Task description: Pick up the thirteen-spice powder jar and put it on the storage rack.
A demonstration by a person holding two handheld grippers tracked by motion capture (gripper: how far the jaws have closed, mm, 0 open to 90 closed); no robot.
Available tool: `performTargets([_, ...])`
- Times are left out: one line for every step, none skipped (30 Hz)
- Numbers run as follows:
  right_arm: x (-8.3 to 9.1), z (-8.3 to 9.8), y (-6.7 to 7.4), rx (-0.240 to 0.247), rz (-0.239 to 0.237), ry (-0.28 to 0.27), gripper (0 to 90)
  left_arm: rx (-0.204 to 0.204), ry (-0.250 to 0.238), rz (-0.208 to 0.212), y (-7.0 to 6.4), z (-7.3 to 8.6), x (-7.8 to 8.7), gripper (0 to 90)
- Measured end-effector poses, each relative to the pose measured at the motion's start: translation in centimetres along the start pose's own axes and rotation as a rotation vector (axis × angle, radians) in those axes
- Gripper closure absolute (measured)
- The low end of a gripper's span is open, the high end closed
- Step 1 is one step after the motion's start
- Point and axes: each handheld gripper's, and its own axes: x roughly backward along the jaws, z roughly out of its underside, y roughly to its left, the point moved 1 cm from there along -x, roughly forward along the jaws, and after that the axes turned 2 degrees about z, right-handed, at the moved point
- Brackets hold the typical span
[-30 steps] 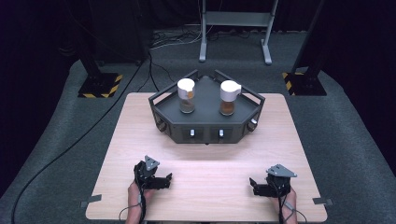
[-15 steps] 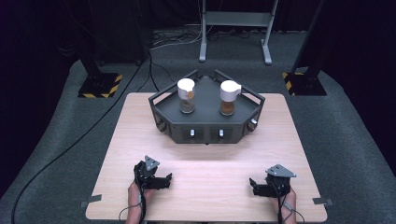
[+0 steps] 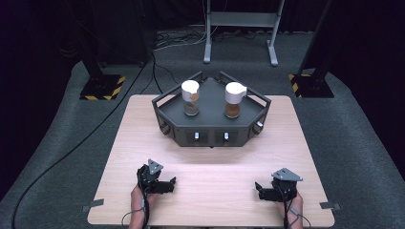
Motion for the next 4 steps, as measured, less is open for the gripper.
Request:
performTargets([0.0,-0.02,-0.02,-0.002,-0.001,0.001,0.2,0.0,0.0,0.0,-0.01,0.0,0.0,3.7])
performTargets([-0.01,-0.01,-0.1,-0.002,-0.004,0.0,0.2,0.0,0.0,0.0,0.0,0.0,0.0,3.7])
performTargets([-0.01,-0.02,-0.18,-0.004,-0.008,0.001,0.1,0.0,0.0,0.001,0.02,-0.01,0.0,3.7])
performTargets([-0.01,0.0,-0.22,-0.008,-0.008,0.0,0.1,0.0,0.0,0.001,0.05,-0.01,-0.01,3.7])
